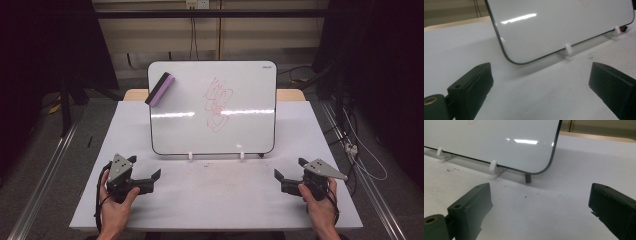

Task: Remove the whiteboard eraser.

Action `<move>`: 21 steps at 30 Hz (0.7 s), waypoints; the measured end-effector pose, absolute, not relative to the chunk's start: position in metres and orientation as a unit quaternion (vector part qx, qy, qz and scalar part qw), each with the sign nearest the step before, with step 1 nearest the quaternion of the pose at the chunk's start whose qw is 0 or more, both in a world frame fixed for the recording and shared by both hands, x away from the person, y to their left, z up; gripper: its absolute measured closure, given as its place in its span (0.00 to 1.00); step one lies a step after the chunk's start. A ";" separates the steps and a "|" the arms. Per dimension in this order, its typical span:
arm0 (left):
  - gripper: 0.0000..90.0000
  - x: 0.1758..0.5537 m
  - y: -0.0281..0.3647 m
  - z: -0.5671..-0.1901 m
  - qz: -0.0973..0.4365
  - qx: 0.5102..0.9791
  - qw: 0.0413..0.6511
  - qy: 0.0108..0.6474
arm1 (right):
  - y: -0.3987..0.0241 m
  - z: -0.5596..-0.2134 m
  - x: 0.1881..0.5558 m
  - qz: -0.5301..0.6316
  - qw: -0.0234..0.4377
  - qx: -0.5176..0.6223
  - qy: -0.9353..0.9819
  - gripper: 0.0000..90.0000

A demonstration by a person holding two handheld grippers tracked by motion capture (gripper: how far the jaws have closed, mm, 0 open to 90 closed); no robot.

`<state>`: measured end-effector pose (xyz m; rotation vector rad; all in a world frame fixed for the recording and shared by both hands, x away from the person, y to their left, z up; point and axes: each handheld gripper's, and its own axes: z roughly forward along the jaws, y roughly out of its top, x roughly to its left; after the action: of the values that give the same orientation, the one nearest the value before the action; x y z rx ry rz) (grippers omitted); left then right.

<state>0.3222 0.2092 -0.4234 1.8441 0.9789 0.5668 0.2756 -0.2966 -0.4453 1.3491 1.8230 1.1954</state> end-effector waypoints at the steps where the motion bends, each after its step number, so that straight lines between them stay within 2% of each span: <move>1: 0.05 0.323 0.209 -0.422 0.232 0.752 0.473 0.397 | -0.297 -0.445 0.276 0.447 0.286 0.504 0.682 0.05; 5: 0.05 0.328 0.207 -0.418 0.241 0.748 0.476 0.394 | -0.296 -0.445 0.276 0.447 0.286 0.502 0.683 0.05; 14: 0.05 0.338 0.206 -0.410 0.214 0.748 0.487 0.398 | -0.295 -0.445 0.277 0.448 0.282 0.501 0.685 0.05; 16: 0.04 0.340 0.205 -0.407 0.233 0.753 0.477 0.390 | -0.295 -0.445 0.277 0.448 0.282 0.501 0.684 0.05; 21: 0.04 0.344 0.201 -0.400 0.233 0.758 0.479 0.376 | -0.296 -0.446 0.277 0.447 0.281 0.503 0.685 0.05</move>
<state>0.3437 0.2009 -0.4001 1.8515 0.9172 0.5685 0.2766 -0.2956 -0.4457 1.3469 1.8352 1.1975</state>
